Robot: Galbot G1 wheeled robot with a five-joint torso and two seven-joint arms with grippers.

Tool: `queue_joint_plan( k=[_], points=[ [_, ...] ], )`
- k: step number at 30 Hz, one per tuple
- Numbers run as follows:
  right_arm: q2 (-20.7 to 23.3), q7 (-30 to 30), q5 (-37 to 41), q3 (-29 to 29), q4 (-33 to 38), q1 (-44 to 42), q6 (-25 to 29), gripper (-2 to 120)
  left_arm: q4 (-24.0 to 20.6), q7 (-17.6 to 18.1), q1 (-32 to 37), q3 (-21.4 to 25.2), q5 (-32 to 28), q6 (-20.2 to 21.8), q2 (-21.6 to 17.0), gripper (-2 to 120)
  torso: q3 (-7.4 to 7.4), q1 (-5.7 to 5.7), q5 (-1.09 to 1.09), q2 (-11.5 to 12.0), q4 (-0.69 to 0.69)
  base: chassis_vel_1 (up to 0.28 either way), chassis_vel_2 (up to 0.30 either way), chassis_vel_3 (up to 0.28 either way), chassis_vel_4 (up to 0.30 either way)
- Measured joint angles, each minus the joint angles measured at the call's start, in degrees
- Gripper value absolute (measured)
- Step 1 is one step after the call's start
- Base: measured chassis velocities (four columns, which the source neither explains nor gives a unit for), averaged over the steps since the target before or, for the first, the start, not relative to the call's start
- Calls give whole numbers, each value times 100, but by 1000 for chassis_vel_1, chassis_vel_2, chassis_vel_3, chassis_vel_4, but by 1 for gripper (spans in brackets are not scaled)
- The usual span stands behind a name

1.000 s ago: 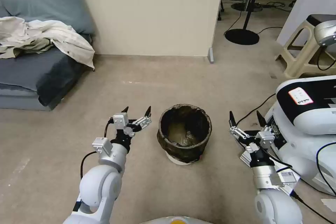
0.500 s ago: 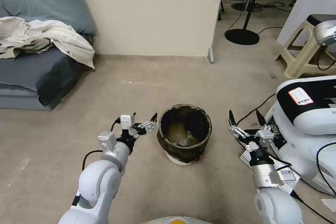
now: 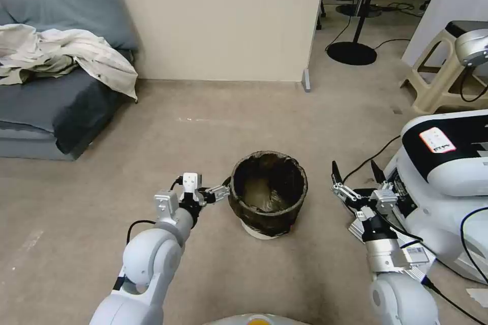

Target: Pick up the trash can from the floor.

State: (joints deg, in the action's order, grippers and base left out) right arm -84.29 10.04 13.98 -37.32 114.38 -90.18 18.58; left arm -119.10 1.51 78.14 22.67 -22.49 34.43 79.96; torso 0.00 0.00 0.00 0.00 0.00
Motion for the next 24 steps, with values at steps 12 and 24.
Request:
queue_joint_plan(
  k=[12,24],
  points=[
    [49,9,7,10,-19,8,-2,100,307,253,-193,-306,-41,-10,112,100,0,0,0,0,0,0,0,0,0],
    [58,26,-16,37,-44,9,-22,100,639,549,-427,-511,-58,-172,177,99,0,0,0,0,0,0,0,0,0]
  ],
)
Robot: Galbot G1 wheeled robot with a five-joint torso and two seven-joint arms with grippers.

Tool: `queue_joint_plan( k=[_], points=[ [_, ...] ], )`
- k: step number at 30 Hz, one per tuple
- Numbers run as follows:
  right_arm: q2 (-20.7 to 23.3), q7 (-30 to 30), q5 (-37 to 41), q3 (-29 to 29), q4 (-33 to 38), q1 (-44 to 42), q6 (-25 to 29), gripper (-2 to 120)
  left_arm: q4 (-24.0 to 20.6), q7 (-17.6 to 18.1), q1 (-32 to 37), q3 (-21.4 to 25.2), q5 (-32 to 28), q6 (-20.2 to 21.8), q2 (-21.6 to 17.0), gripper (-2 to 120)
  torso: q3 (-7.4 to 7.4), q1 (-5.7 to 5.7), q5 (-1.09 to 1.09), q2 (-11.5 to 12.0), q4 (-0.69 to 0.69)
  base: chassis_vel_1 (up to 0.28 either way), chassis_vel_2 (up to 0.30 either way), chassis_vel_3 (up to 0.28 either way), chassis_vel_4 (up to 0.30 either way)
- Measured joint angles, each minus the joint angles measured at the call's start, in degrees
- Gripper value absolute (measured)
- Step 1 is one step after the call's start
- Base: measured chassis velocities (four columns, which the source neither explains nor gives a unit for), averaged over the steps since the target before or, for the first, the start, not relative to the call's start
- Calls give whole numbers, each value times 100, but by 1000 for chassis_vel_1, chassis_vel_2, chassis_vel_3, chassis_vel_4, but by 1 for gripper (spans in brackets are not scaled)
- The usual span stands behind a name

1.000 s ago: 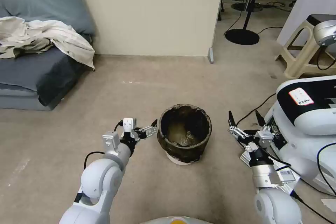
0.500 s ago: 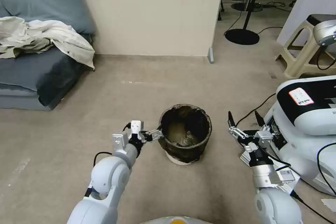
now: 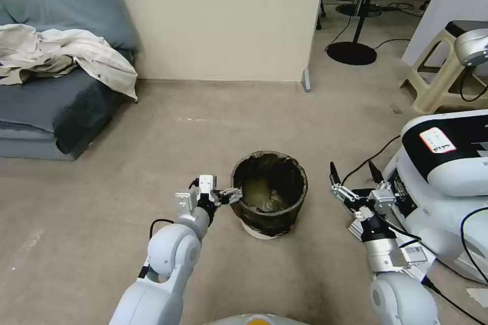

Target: Pick up the trash can from the floor.

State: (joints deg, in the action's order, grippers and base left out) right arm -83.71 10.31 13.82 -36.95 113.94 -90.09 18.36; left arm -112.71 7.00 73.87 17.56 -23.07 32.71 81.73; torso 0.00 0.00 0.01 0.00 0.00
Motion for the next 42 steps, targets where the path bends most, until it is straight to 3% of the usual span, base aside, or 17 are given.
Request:
queue_joint_plan(
  k=[22,42],
  points=[
    [-33,15,-46,19,-163,59,8,100,889,416,-522,-389,-62,-58,159,99,0,0,-1,0,0,0,0,0,0],
    [16,15,-8,-9,-229,101,18,100,1358,889,-917,-630,-47,-43,342,99,0,0,0,0,0,0,0,0,0]
  ],
)
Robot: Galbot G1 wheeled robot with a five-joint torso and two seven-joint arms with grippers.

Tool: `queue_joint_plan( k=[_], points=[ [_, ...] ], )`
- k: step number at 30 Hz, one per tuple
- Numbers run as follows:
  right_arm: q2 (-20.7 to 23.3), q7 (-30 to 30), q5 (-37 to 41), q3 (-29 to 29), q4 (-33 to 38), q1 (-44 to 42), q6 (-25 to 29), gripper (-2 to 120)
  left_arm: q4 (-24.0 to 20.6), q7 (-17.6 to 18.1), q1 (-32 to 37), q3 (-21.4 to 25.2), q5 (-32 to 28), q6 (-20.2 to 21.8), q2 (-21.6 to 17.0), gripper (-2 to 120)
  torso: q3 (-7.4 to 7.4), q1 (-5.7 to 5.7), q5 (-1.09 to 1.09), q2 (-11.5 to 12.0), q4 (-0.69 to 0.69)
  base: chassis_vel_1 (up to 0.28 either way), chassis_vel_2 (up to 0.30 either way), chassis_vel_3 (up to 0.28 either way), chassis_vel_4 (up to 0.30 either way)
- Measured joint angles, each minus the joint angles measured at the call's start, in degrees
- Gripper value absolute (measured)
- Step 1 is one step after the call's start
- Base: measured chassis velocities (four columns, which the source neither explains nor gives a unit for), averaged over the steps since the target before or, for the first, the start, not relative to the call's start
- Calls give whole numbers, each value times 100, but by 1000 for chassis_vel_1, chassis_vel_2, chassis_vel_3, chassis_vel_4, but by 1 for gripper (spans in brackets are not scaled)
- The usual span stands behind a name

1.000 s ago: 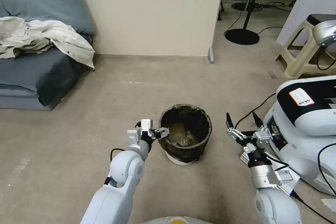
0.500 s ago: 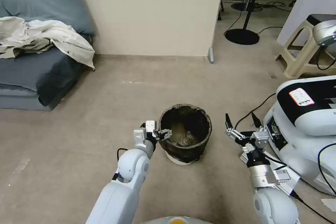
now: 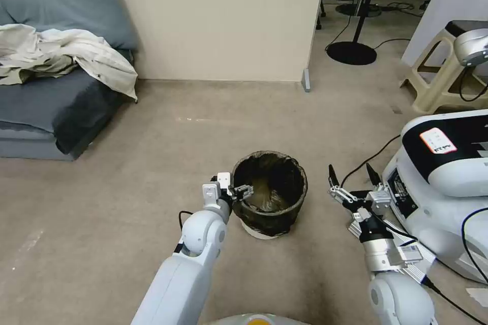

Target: Pick up the trash can from the floor.

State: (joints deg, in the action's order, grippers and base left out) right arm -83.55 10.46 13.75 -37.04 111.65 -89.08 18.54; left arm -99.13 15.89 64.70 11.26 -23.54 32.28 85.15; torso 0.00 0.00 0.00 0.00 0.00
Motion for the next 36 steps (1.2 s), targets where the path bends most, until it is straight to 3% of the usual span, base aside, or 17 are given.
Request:
queue_joint_plan(
  k=[13,30,36],
  points=[
    [16,-1,14,3,-47,40,1,100,216,266,-165,-77,-44,82,25,98,-1,1,1,0,-1,0,0,0,0],
    [-3,-6,10,5,-55,38,1,100,355,338,-191,-119,-65,147,-51,97,-2,1,1,-2,-1,0,0,0,0],
    [-24,-8,-16,22,-31,26,-1,100,237,342,-118,-92,-135,297,-117,79,-1,1,0,-1,0,0,0,0,0]
  ],
)
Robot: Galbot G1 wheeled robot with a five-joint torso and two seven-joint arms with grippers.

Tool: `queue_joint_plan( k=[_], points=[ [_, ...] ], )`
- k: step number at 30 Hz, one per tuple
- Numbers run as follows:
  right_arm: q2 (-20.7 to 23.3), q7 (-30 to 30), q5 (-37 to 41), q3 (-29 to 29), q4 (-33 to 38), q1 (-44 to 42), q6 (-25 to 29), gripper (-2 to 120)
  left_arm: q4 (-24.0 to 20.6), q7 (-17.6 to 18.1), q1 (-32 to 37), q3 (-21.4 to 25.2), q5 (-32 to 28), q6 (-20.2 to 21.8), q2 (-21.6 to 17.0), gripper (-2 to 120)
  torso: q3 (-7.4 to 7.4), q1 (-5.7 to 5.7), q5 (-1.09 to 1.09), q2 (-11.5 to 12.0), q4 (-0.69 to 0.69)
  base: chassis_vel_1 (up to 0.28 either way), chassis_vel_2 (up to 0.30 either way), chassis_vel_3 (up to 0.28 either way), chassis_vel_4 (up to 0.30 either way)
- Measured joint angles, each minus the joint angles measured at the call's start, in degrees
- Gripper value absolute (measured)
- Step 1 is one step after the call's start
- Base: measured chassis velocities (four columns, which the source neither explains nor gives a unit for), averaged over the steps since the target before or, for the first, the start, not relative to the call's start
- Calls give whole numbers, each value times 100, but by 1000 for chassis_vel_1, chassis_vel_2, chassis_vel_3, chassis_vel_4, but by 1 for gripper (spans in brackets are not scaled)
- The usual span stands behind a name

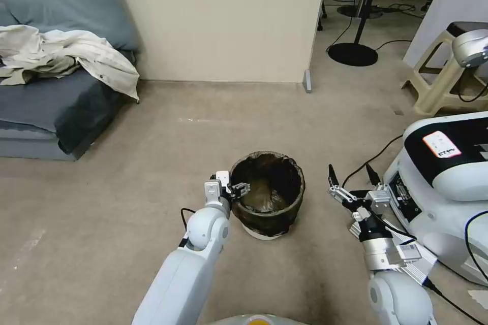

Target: Pick up the trash can from the floor.

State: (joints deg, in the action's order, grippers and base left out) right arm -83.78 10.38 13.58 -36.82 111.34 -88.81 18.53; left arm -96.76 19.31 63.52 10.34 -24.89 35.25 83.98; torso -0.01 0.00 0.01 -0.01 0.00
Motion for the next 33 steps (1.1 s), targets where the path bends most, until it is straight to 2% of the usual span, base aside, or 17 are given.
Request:
queue_joint_plan(
  k=[1,2,4,5,7,8,11,12,15,18,19,20,33],
  points=[
    [0,-1,-2,1,1,0,0,100,-7,0,9,5,-7,8,-9,75,0,0,0,0,0,0,0,0,0],
    [0,-1,-2,1,1,0,0,100,-7,0,9,5,-7,8,-9,75,0,0,0,0,0,0,0,0,0],
    [-1,-2,-6,2,2,2,-1,100,-28,4,32,13,-15,15,-32,62,0,0,0,0,0,0,0,0,0],
    [-1,-2,-6,2,2,2,-1,100,-28,4,32,13,-15,15,-32,62,0,0,0,0,0,0,0,0,0],
    [-2,-4,-9,4,8,2,-2,100,-56,4,50,16,-30,35,-46,52,1,0,0,0,0,0,0,0,0],
    [-2,-4,-9,4,8,2,-2,100,-56,4,50,16,-30,35,-46,52,1,0,0,0,0,0,0,0,0],
    [-3,-5,-13,5,11,2,-3,100,-95,3,68,26,-46,79,-56,37,1,0,-1,0,0,0,0,0,0],
    [-3,-5,-13,5,11,2,-3,100,-95,3,68,26,-46,79,-56,37,1,0,-1,0,0,0,0,0,0],
    [-6,-5,-18,12,10,3,-3,100,-109,3,88,49,-50,87,-66,23,1,0,-1,0,0,0,0,0,0],
    [-5,-5,-19,15,9,3,-3,100,-117,3,99,63,-51,96,-67,17,1,0,-1,0,0,0,0,0,0],
    [-4,-5,-20,18,5,3,-3,100,-130,0,116,74,-55,107,-68,9,1,0,-1,0,0,0,0,0,0],
    [-2,-5,-20,19,1,3,-3,100,-137,-16,125,78,-62,114,-64,7,1,0,-2,0,1,0,0,0,0],
    [39,-5,-4,22,-43,-7,15,100,-183,10,186,175,-84,125,-27,6,1,0,-2,1,1,0,0,0,0]
  ],
)
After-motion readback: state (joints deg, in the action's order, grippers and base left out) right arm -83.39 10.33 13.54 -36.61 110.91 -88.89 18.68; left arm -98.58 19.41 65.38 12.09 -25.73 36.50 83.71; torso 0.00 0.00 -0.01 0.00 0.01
